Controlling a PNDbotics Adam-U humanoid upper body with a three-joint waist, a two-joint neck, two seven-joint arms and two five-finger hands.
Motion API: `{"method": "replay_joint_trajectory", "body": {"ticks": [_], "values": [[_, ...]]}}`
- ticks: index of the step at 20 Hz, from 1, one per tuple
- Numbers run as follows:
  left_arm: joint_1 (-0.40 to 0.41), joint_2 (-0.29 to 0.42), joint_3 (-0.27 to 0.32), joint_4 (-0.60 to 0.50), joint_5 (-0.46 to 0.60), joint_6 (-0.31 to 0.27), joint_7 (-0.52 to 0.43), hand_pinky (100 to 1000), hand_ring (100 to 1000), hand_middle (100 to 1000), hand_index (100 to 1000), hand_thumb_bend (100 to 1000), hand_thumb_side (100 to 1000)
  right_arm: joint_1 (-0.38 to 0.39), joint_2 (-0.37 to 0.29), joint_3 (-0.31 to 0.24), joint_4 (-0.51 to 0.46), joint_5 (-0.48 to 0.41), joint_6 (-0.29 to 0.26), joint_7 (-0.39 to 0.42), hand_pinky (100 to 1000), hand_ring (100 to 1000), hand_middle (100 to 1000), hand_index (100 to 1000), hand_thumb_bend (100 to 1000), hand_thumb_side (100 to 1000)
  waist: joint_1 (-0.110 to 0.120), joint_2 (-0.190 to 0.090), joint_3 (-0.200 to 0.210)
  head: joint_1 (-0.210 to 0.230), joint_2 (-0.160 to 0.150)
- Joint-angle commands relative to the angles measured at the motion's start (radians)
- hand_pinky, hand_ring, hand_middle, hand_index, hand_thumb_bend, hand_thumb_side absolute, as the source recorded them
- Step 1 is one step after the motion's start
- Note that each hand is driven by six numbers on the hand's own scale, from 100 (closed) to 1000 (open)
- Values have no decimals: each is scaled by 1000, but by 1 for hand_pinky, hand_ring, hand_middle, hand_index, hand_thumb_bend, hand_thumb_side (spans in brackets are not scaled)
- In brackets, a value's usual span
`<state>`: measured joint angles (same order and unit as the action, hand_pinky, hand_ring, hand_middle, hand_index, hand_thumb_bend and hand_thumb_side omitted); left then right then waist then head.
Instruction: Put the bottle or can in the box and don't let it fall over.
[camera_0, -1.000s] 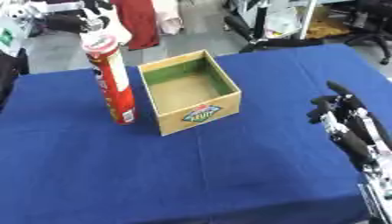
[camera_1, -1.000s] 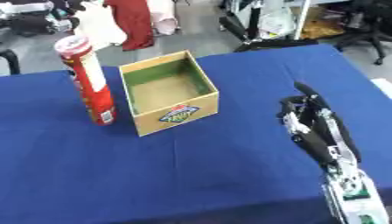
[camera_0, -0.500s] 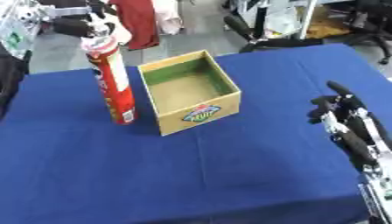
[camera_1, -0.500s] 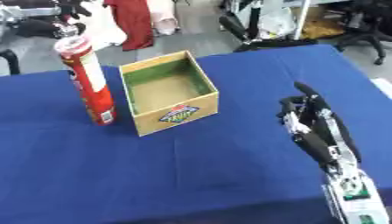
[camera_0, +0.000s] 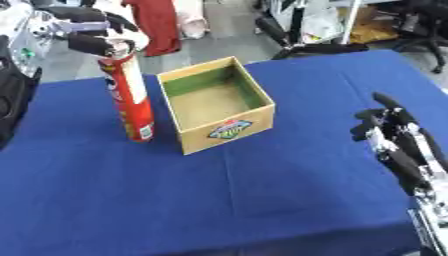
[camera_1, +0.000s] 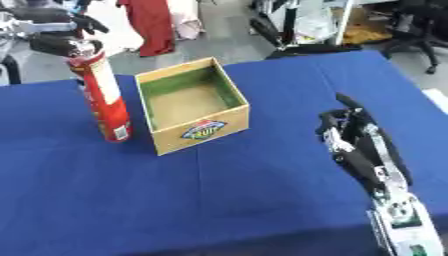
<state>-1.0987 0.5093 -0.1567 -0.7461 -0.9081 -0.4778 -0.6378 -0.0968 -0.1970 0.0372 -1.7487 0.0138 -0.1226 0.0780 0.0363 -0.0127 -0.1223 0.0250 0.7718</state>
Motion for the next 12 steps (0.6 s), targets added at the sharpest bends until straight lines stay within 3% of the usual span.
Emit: {"method": "replay_joint_trajectory", "body": {"ticks": [1,12], "values": [[-17,14,0,-5,-18,-88,-99,815,902,929,1000,100,1000,-14,-7,-8,-7,-2,0,-1,579,600,651,942,135,456,-2,-6,2,-1,-2],[-20,22,-7,-9,-68,-88,-156,813,902,924,1000,100,1000,-13,-8,-9,-6,-3,2,1,577,600,651,942,133,457,-2,-7,3,0,-2]]}}
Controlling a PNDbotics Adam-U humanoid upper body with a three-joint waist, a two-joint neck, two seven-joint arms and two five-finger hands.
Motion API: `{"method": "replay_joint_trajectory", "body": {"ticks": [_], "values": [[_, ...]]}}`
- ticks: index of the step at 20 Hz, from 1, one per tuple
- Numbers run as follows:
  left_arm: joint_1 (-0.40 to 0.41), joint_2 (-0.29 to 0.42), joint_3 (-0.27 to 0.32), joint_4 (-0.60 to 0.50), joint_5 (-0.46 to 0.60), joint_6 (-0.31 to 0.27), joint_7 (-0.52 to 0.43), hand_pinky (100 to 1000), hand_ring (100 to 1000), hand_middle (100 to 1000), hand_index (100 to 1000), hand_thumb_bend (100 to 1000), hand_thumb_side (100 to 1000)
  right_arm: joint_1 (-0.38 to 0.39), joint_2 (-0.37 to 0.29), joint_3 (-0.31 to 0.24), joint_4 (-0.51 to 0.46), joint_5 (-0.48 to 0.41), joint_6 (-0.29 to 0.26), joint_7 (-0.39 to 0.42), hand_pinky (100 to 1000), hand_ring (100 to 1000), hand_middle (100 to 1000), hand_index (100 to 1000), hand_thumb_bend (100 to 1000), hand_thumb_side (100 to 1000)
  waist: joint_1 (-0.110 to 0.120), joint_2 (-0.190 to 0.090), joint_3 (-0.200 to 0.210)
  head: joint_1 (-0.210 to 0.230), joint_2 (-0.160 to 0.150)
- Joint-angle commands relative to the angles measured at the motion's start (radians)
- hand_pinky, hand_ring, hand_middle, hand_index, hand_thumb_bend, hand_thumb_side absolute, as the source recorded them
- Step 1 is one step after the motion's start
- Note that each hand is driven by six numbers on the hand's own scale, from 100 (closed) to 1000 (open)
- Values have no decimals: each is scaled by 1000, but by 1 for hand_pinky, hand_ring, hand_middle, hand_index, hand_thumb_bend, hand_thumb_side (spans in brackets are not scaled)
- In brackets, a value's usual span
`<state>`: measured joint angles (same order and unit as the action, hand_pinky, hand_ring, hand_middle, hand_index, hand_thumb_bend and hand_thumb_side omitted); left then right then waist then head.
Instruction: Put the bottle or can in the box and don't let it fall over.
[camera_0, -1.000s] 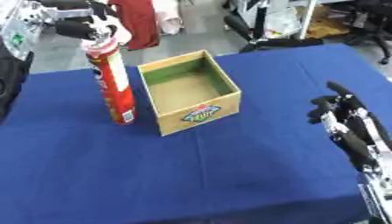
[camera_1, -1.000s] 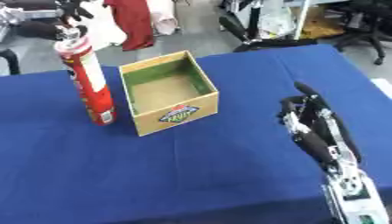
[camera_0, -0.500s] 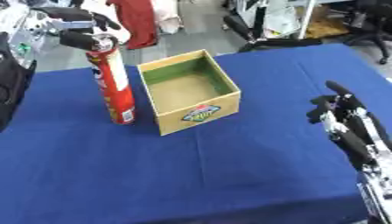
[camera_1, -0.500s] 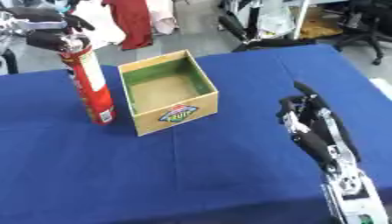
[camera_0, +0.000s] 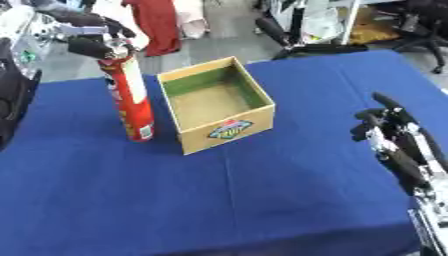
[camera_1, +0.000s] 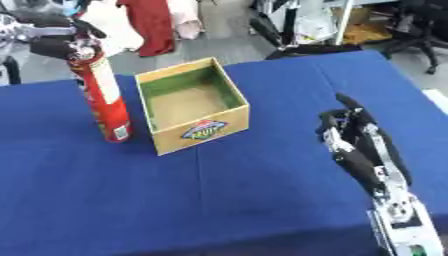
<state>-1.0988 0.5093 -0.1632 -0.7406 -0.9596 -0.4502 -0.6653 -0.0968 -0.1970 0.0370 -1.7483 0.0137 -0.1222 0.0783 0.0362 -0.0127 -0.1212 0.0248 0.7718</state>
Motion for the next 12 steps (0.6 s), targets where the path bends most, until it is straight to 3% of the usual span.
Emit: {"method": "replay_joint_trajectory", "body": {"ticks": [1,12], "values": [[-20,23,-2,-15,-23,-116,-132,815,902,924,1000,100,1000,-13,-8,-8,-6,-3,1,1,577,600,651,942,133,457,-2,-7,2,0,-2],[-14,20,-11,-17,-43,-149,-159,791,881,914,1000,100,1000,-12,-8,-9,-4,-3,2,2,577,600,651,942,130,458,-2,-7,2,0,-2]]}}
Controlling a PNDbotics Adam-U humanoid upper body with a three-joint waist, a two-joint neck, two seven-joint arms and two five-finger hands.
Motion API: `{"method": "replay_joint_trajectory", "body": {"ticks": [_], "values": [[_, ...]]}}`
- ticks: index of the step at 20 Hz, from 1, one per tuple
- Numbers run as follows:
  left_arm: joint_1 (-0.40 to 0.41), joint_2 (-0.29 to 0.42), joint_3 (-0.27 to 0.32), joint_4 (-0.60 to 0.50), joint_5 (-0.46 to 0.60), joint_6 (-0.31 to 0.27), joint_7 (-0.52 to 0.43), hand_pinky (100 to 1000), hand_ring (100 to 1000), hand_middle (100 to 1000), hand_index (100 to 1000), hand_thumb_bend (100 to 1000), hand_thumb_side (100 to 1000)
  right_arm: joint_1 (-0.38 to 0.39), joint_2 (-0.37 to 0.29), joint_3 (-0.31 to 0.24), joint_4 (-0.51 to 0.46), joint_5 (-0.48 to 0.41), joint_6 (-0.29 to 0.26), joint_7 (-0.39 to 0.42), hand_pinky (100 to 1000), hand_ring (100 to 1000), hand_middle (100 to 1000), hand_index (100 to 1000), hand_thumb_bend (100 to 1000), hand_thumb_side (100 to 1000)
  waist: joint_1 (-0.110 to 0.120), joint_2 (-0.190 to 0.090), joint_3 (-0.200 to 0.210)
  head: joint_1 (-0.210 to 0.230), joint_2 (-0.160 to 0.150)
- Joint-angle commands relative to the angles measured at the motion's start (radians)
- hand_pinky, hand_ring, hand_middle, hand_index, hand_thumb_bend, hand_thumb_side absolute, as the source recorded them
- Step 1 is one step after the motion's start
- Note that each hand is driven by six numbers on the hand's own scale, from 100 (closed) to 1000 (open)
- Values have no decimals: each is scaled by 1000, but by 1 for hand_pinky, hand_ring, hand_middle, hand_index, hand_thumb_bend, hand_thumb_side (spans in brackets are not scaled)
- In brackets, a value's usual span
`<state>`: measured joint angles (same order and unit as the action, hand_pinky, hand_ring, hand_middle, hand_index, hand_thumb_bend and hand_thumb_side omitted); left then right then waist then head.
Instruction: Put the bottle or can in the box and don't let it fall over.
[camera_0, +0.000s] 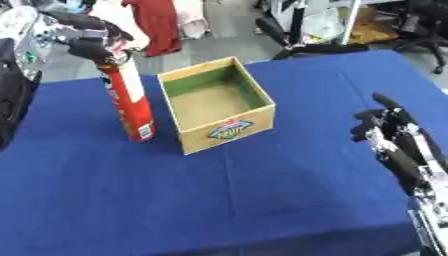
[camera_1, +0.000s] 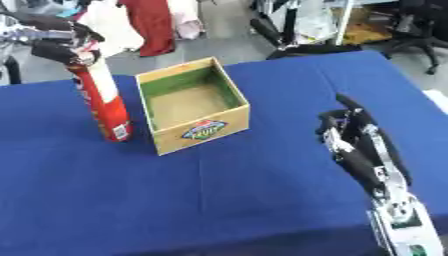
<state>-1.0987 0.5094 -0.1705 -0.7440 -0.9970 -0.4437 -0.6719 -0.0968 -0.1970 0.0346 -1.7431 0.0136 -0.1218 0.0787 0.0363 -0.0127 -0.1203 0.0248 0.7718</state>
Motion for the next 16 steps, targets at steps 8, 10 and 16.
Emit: {"method": "replay_joint_trajectory", "body": {"ticks": [8,10,16], "values": [[-15,20,-7,-15,3,-167,-169,616,779,847,997,100,926,-11,-8,-6,-9,-4,2,2,576,600,651,942,128,458,-1,-7,1,1,-2],[-15,20,-7,-15,4,-169,-175,565,741,809,977,100,816,-11,-7,-6,-9,-4,2,3,576,600,651,942,128,458,-1,-8,0,0,-2],[-15,19,-8,-15,15,-171,-197,425,622,702,925,100,518,-10,-7,-5,-8,-4,2,4,576,599,651,941,126,458,0,-9,1,-1,-2]]}}
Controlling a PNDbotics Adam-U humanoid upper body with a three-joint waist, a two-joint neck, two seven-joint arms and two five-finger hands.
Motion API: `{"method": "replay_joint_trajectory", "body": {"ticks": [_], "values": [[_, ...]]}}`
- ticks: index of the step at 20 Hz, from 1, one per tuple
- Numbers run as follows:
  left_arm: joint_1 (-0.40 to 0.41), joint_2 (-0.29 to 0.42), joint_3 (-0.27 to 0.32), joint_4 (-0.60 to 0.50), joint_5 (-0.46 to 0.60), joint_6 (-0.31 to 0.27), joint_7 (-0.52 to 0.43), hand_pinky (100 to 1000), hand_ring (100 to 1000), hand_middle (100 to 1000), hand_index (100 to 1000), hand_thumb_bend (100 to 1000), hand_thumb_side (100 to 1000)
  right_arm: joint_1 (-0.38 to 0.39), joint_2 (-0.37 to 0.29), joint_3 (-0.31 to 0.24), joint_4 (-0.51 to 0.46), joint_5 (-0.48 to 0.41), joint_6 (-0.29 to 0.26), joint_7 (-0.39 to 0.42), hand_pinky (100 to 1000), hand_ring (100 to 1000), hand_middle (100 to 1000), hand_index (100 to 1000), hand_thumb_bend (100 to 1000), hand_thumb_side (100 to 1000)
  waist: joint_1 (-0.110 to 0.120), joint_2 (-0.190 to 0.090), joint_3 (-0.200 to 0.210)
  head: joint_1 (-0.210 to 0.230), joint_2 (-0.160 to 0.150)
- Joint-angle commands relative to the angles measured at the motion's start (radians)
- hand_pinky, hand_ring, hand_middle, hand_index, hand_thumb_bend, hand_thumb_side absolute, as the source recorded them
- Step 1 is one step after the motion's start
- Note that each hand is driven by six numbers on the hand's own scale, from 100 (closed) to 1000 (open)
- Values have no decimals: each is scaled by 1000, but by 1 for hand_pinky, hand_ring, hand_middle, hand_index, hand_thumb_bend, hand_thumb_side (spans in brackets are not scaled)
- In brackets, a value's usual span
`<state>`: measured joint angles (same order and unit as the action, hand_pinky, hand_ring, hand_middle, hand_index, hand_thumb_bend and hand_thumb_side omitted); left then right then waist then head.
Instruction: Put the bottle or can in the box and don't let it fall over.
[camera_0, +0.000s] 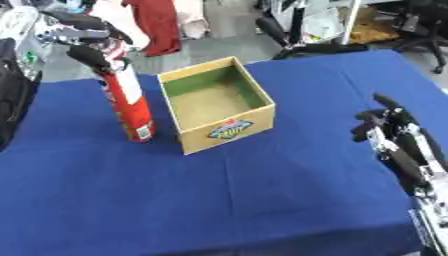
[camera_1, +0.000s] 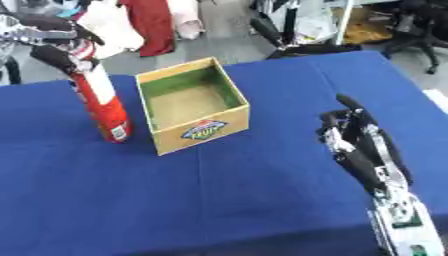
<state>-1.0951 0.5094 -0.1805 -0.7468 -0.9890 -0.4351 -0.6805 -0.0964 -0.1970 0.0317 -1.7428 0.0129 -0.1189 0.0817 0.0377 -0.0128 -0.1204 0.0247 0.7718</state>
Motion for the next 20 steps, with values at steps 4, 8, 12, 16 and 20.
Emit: {"method": "replay_joint_trajectory", "body": {"ticks": [4,8,12,16,20], "values": [[-17,18,1,-13,21,-176,-201,381,588,660,900,100,325,-10,-8,-3,-8,-3,0,0,575,599,651,941,125,457,-2,-8,1,-2,-2],[-18,18,0,-16,33,-167,-208,362,575,645,891,100,302,-10,-8,-3,-9,-2,0,-1,575,599,651,941,123,457,-2,-8,1,-1,-2],[-19,18,2,-19,44,-157,-205,319,540,610,866,100,290,-10,-8,-5,-8,-2,1,-3,575,599,650,941,120,457,-3,-8,0,-1,-2],[-23,21,7,-25,71,-151,-204,272,507,576,839,100,274,-11,-7,-6,-8,-1,2,-5,574,599,650,940,117,457,-3,-8,0,-2,-2],[-42,32,18,-47,121,-143,-208,247,494,567,834,100,265,-10,-8,-6,-7,-1,4,-7,574,599,650,940,117,457,-3,-9,-1,-3,-2]]}}
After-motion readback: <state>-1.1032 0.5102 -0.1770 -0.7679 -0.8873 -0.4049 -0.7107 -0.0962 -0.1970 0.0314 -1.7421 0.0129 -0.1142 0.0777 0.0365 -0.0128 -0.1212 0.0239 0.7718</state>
